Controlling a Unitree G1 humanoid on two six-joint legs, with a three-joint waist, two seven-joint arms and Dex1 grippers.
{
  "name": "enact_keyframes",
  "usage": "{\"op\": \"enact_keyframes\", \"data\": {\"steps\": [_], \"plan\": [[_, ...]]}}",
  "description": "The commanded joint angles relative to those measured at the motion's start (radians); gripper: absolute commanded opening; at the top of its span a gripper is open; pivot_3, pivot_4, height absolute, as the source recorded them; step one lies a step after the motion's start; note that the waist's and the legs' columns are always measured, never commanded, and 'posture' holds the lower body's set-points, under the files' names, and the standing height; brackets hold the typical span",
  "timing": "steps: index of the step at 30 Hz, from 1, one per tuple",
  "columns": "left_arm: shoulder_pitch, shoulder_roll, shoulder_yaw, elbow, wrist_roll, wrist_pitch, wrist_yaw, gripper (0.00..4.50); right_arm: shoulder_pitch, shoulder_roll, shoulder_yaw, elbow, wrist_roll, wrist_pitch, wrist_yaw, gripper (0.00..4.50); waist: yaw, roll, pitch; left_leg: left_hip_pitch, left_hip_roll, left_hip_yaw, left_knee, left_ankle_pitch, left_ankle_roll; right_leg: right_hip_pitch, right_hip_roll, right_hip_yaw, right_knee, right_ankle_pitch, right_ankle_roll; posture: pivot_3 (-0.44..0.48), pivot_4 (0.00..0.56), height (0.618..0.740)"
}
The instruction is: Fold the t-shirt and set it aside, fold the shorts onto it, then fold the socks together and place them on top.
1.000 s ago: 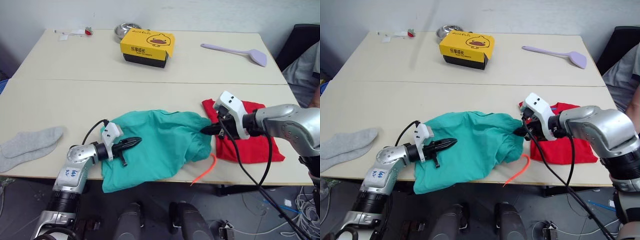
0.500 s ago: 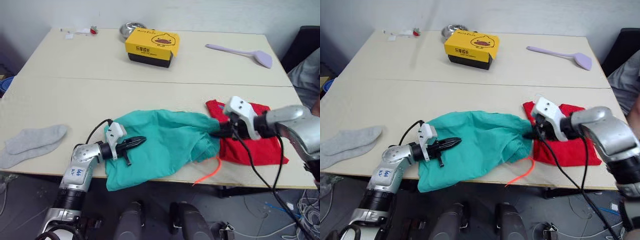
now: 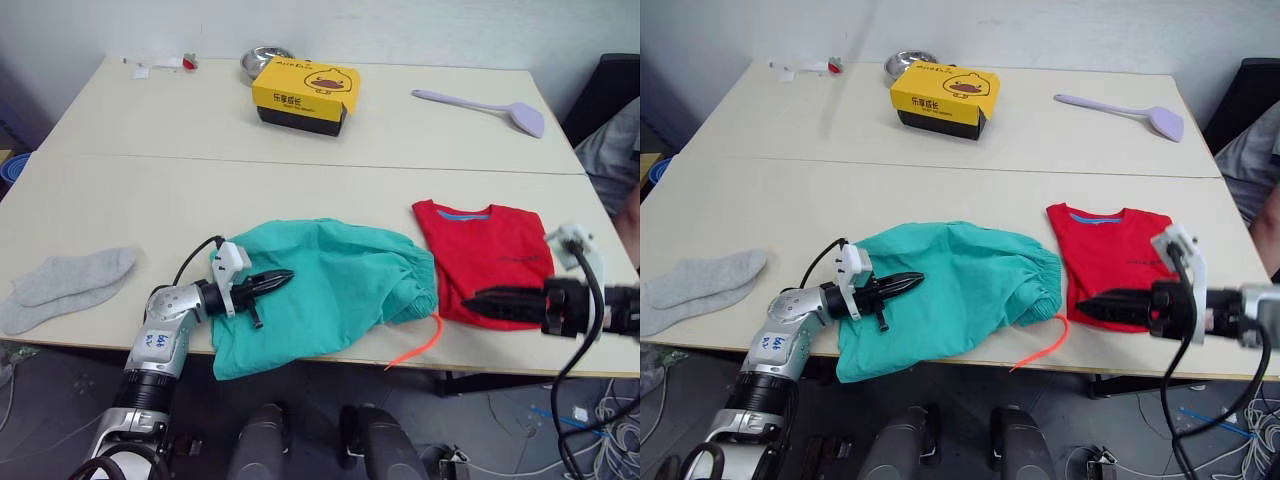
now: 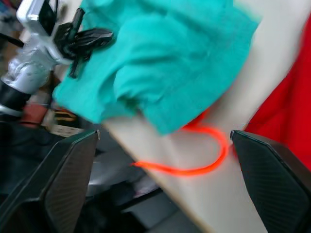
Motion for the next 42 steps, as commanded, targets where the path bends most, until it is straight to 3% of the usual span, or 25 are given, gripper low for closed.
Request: {"op": "enact_keyframes", "data": {"steps": [1,3,7,12,16,28,35,42], "plan": [[0.006,0.009,0.014,-0.007,-0.012,-0.001,-0.007,0.0,0.242,-0.036,0.023,-0.074,0.582,-0.248,-0.424,4.46,-0.001,0.002,0.0,0.0,0.0,0.0,0.0,0.0,0.0,0.0,0.0,0.0,0.0,0.0,0.001,0.0,0.15,0.74],[0.014,0.008,0.015,-0.02,-0.014,0.006,-0.005,0.0,0.38,-0.04,0.09,-0.156,0.728,-0.419,-0.565,4.46,-0.002,0.001,0.0,-0.002,-0.001,0.001,0.001,0.0,0.002,-0.001,0.0,0.0,0.001,0.0,0.003,0.0,0.15,0.74],[0.03,0.006,0.017,-0.048,-0.019,0.024,-0.002,0.0,0.491,0.009,0.176,-0.291,0.728,-0.633,-0.682,4.46,-0.014,-0.001,-0.001,0.0,0.0,0.002,0.003,0.0,0.002,0.0,0.002,0.003,-0.001,0.002,0.008,0.0,0.15,0.74],[0.032,-0.001,0.011,-0.067,-0.019,0.038,-0.001,0.0,0.396,0.198,0.416,-0.39,0.728,-0.878,-0.946,4.46,-0.013,-0.004,-0.002,0.0,0.002,0.001,0.001,0.0,0.002,0.003,0.005,0.006,-0.008,0.003,0.008,0.0,0.15,0.74],[0.022,-0.001,0.015,-0.073,-0.019,0.047,0.001,0.0,0.288,0.345,0.527,-0.386,0.728,-0.98,-1.168,4.46,-0.009,-0.003,-0.002,-0.001,0.001,0.002,0.0,0.0,0.001,0.002,0.005,0.007,-0.006,0.003,0.008,0.0,0.15,0.74],[0.04,0.009,0.031,-0.097,-0.022,0.051,0.013,0.0,0.205,0.594,0.549,-0.366,0.728,-1.111,-1.619,4.46,-0.01,-0.004,-0.003,0.0,0.001,0.003,0.0,0.0,0.001,0.001,0.003,0.008,-0.004,0.003,0.008,0.0,0.15,0.74],[0.037,0.001,0.024,-0.093,-0.019,0.049,0.017,0.0,0.131,0.632,0.418,-0.273,0.728,-1.195,-1.688,4.46,-0.009,-0.005,-0.003,0.0,0.0,0.004,0.001,0.001,0.002,0.0,0.002,0.008,-0.001,0.003,0.008,0.0,0.15,0.74],[0.034,-0.003,0.012,-0.069,-0.007,0.038,0.013,0.0,0.086,0.647,0.41,-0.222,0.697,-1.221,-1.567,4.46,-0.011,-0.004,-0.003,0.0,0.0,0.004,0.001,0.001,0.002,0.0,0.002,0.009,0.0,0.003,0.008,0.0,0.15,0.74]]}}
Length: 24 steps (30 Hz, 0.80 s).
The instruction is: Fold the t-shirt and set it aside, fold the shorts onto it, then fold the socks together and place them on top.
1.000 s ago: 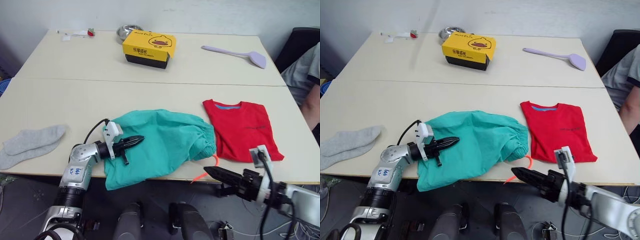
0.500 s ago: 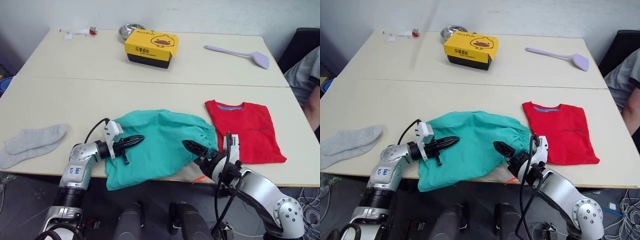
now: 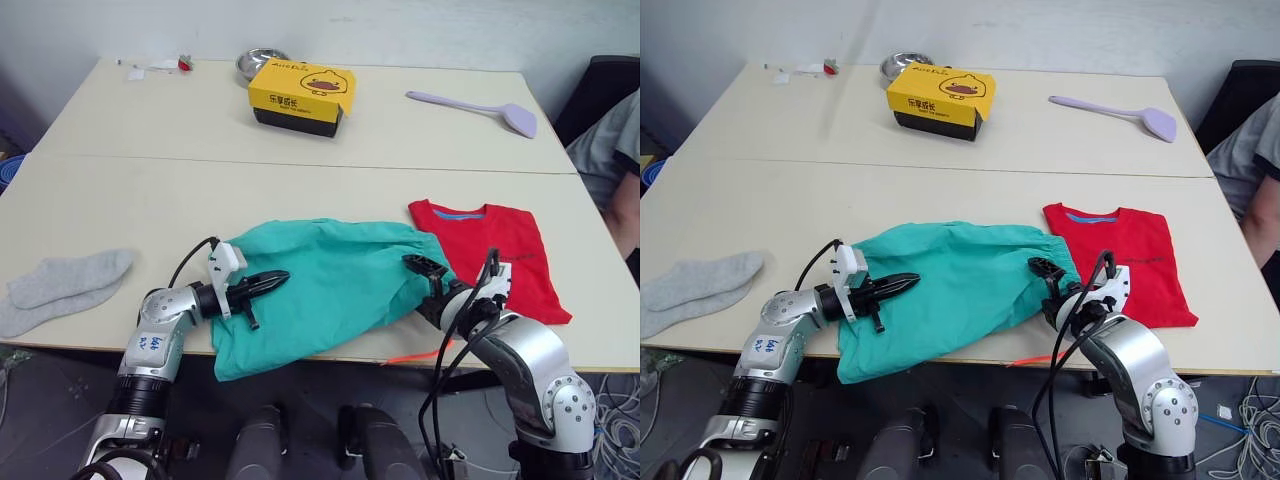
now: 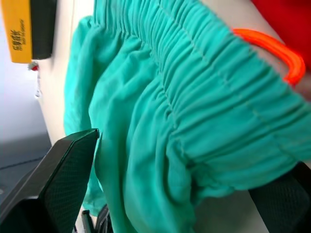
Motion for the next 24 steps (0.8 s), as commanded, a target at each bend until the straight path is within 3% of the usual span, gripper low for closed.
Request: {"op": "enact_keyframes", "data": {"steps": [1,8,12,19,22,24], "plan": [[0.0,-0.006,-0.002,-0.004,-0.007,-0.016,-0.003,0.0,-0.03,0.02,-0.021,0.008,-0.023,-0.027,0.058,4.46,-0.002,0.0,0.0,0.0,0.0,0.0,0.0,0.0,0.0,0.0,0.0,0.0,0.0,0.0,0.0,0.0,0.15,0.74],[-0.018,-0.008,0.001,0.025,-0.006,-0.032,-0.003,0.0,-0.078,0.019,-0.02,0.033,-0.03,-0.01,0.166,4.46,-0.008,0.0,0.0,0.0,0.0,0.001,0.0,0.0,0.0,-0.001,0.0,0.0,0.001,0.0,0.0,0.0,0.15,0.74],[-0.026,-0.008,0.004,0.035,-0.007,-0.04,-0.004,0.0,-0.074,-0.036,-0.001,0.054,0.006,0.062,0.178,3.27,-0.011,0.0,0.0,0.0,0.0,0.001,0.0,0.0,0.0,-0.001,0.0,0.0,0.001,0.0,0.0,0.0,0.15,0.74],[-0.032,-0.01,0.005,0.044,-0.009,-0.052,-0.001,0.0,-0.078,-0.014,0.029,0.072,0.002,0.073,0.157,0.87,-0.02,0.0,0.0,0.0,0.0,0.001,0.0,0.0,0.0,-0.001,0.0,0.0,0.001,0.0,0.0,0.0,0.15,0.74],[-0.037,-0.01,0.007,0.05,-0.009,-0.056,0.001,0.0,-0.11,-0.027,0.0,0.076,-0.078,0.063,0.233,0.1,-0.021,0.0,0.0,0.0,0.0,0.001,0.0,0.0,0.0,-0.001,0.0,0.0,0.001,0.0,0.0,0.0,0.15,0.74],[-0.042,-0.011,0.012,0.06,-0.008,-0.059,0.007,0.0,-0.147,-0.101,-0.009,0.067,-0.227,0.091,0.374,0.05,-0.021,0.0,0.0,0.0,0.0,0.001,0.0,0.0,0.0,-0.001,0.0,0.0,0.001,0.0,0.0,0.0,0.15,0.74]]}}
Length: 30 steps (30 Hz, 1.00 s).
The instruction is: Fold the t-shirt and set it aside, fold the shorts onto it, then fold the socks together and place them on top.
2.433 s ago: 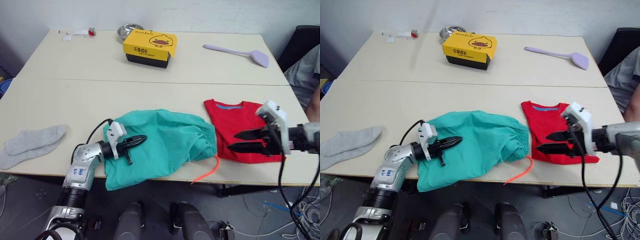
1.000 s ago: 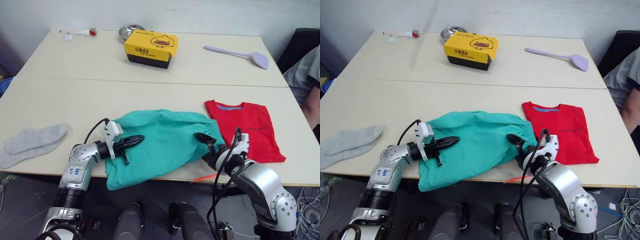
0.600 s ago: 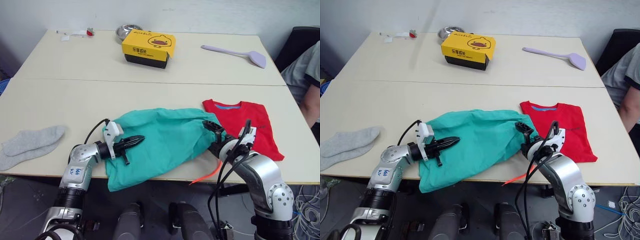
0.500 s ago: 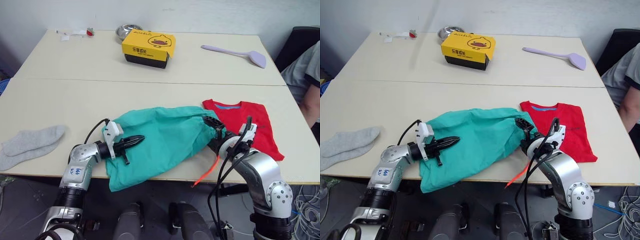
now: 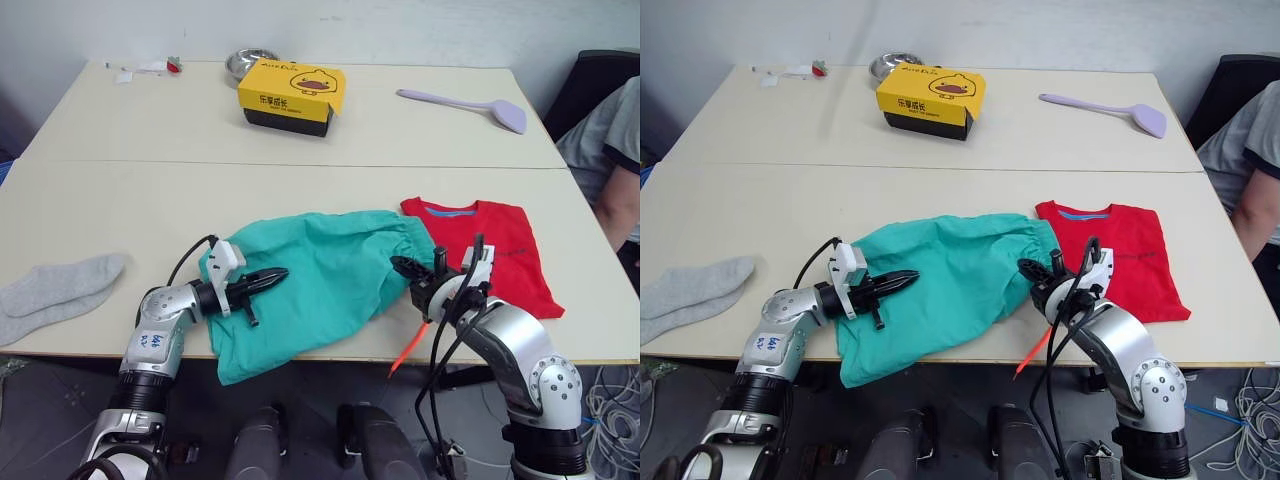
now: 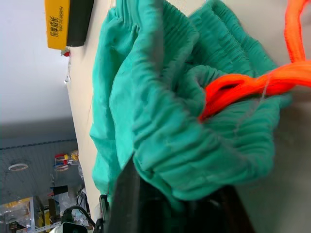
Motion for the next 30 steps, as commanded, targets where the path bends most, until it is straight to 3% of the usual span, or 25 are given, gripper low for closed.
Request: {"op": "enact_keyframes", "data": {"steps": [1,3,6,12,15,23,30], "plan": [[-0.02,-0.009,0.012,0.007,-0.008,-0.015,0.011,0.0,-0.063,-0.126,-0.022,-0.042,-0.266,0.031,0.248,0.05,0.0,0.001,0.0,0.0,0.0,0.0,0.0,0.0,0.0,0.0,0.0,0.0,0.0,0.0,0.0,0.0,0.15,0.74],[-0.026,-0.01,0.013,0.016,-0.003,-0.019,0.017,0.0,-0.079,-0.198,0.017,-0.06,-0.452,0.036,0.38,0.05,0.002,0.0,0.0,0.0,-0.001,0.002,0.0,0.0,0.001,-0.001,-0.001,0.001,0.0,0.0,0.0,0.0,0.15,0.74],[-0.033,-0.015,0.014,0.023,0.006,-0.019,0.039,0.0,-0.134,-0.379,0.211,-0.119,-0.899,-0.043,0.709,0.05,0.002,0.001,0.0,0.0,-0.001,0.002,0.0,0.0,0.002,-0.002,-0.001,0.001,0.0,0.0,0.0,0.0,0.15,0.74],[-0.035,-0.025,0.008,0.019,0.006,-0.004,0.062,0.0,-0.234,-0.416,0.455,-0.104,-1.36,-0.207,1.062,0.05,-0.001,0.001,0.0,0.0,0.0,0.003,0.0,0.0,0.001,-0.002,0.001,0.001,0.0,0.0,0.0,0.0,0.15,0.74],[-0.03,-0.024,0.007,0.011,0.011,0.01,0.08,0.0,-0.261,-0.368,0.498,-0.084,-1.446,-0.223,1.134,0.05,0.001,0.0,0.0,0.0,0.0,0.003,0.001,0.0,0.001,-0.002,0.0,0.0,0.001,0.0,0.0,0.0,0.15,0.74],[0.011,-0.007,0.015,-0.027,0.014,0.053,0.124,0.0,-0.304,-0.219,0.545,-0.08,-1.461,-0.08,1.258,0.05,-0.001,0.0,0.0,0.001,0.0,0.003,0.002,0.001,-0.002,-0.002,-0.002,0.0,0.003,0.0,0.0,0.0,0.15,0.74],[0.035,-0.005,0.054,-0.047,0.0,0.08,0.181,0.0,-0.357,-0.203,0.629,-0.039,-1.552,-0.02,1.4,0.05,-0.002,0.0,0.0,0.002,0.0,0.003,0.002,0.0,-0.001,-0.002,-0.002,0.0,0.005,-0.001,-0.002,0.0,0.15,0.74]]}}
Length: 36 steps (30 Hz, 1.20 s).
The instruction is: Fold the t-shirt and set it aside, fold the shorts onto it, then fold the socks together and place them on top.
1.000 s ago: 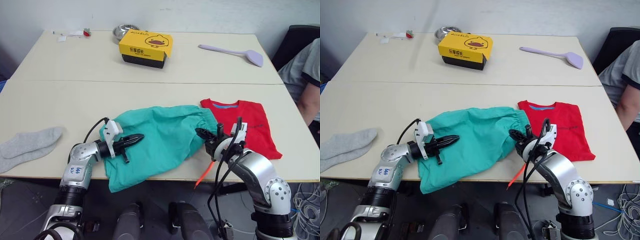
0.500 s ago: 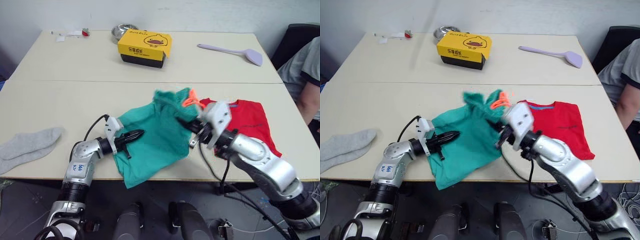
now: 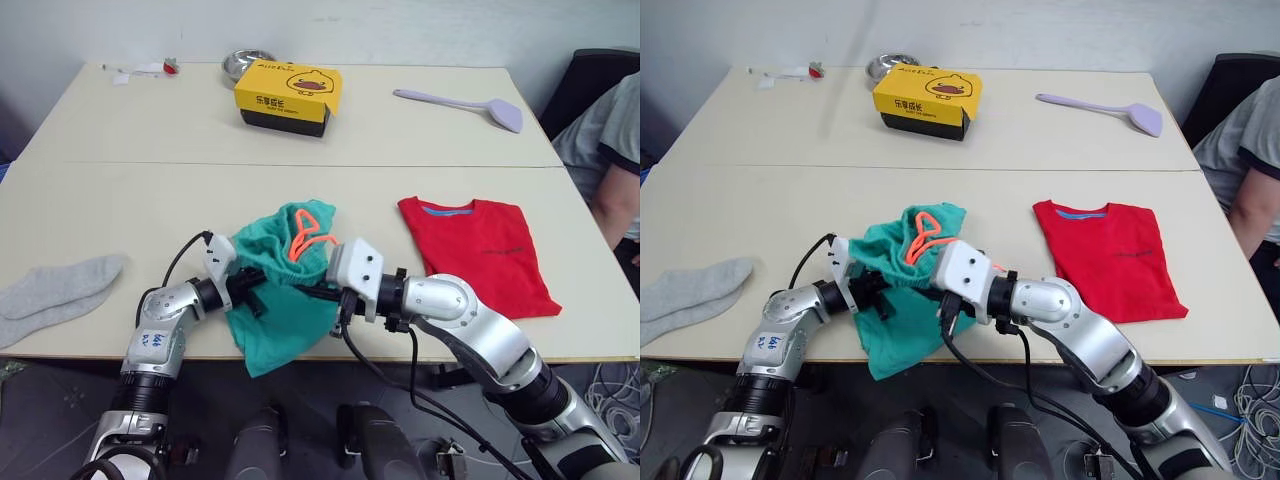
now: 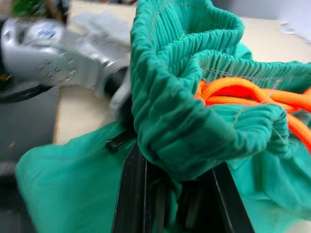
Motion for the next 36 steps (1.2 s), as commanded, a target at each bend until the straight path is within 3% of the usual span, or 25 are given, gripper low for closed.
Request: {"op": "enact_keyframes", "data": {"steps": [1,3,6,14,19,22,25,29,33,36], "plan": [[0.025,0.01,0.033,-0.006,-0.006,0.019,0.029,0.0,-0.01,0.02,0.023,0.008,-0.032,0.008,0.05,0.05,0.0,0.0,0.0,0.0,0.0,0.0,0.0,0.0,0.0,0.0,0.0,0.0,0.0,0.0,0.0,0.0,0.15,0.74],[0.032,0.007,0.039,-0.011,-0.007,0.02,0.037,0.0,-0.015,0.05,0.027,0.031,-0.034,0.007,0.071,0.05,0.0,0.0,0.0,0.0,0.0,0.0,0.0,0.0,0.0,0.0,0.0,0.0,0.0,0.0,0.0,0.0,0.15,0.74],[0.045,-0.001,0.051,-0.025,-0.015,0.027,0.055,0.0,-0.026,0.074,0.035,0.064,-0.015,0.032,0.142,0.73,-0.002,0.0,0.0,0.0,0.0,0.0,0.0,0.0,0.0,0.0,0.0,0.0,0.001,0.0,0.0,0.0,0.15,0.74],[0.065,0.003,0.1,-0.08,-0.075,0.083,0.075,0.0,-0.026,-0.001,-0.119,0.026,0.252,0.098,0.447,3.5,0.001,-0.001,0.0,0.0,0.0,-0.001,0.002,-0.001,0.001,0.001,-0.001,-0.001,0.001,0.0,0.0,0.0,0.15,0.74],[0.078,0.025,0.155,-0.141,-0.143,0.14,0.061,0.0,-0.023,-0.074,-0.201,0.036,0.334,0.144,0.545,3.5,0.0,-0.001,0.0,0.0,0.0,-0.002,0.002,-0.001,0.0,0.001,-0.001,-0.002,0.001,0.0,-0.001,0.0,0.15,0.74],[0.104,0.087,0.208,-0.193,-0.199,0.163,-0.001,0.0,0.0,-0.114,-0.272,0.065,0.354,0.159,0.553,3.5,0.0,-0.001,0.0,0.0,0.0,-0.003,0.001,-0.001,0.0,0.001,-0.001,-0.002,0.001,-0.001,-0.001,0.0,0.15,0.74],[0.1,0.148,0.259,-0.232,-0.255,0.169,-0.059,0.0,0.033,-0.131,-0.318,0.098,0.323,0.134,0.535,2.97,0.001,-0.001,0.0,0.0,0.0,-0.003,0.001,-0.002,0.0,0.001,-0.001,-0.003,0.0,-0.001,-0.002,0.0,0.15,0.74],[0.049,0.192,0.246,-0.307,-0.335,0.211,-0.141,0.0,0.079,-0.097,-0.283,0.16,0.155,-0.021,0.478,1.57,0.004,-0.001,0.0,0.0,0.0,-0.003,0.001,-0.002,0.0,0.001,-0.002,-0.003,0.0,-0.001,-0.003,0.0,0.15,0.74],[-0.034,0.208,0.186,-0.342,-0.33,0.245,-0.158,0.0,0.082,-0.013,-0.23,0.234,0.03,-0.123,0.408,0.15,0.002,-0.001,0.0,-0.001,-0.001,-0.003,0.002,-0.001,-0.001,0.001,-0.002,-0.003,0.0,-0.001,-0.002,0.0,0.15,0.74],[-0.059,0.256,0.156,-0.281,-0.227,0.203,-0.149,0.0,0.075,0.03,-0.217,0.266,-0.02,-0.152,0.372,0.04,-0.003,-0.001,0.0,-0.001,-0.001,-0.002,0.002,0.001,-0.004,0.001,-0.001,-0.003,0.001,-0.001,-0.002,0.0,0.15,0.74]]}}
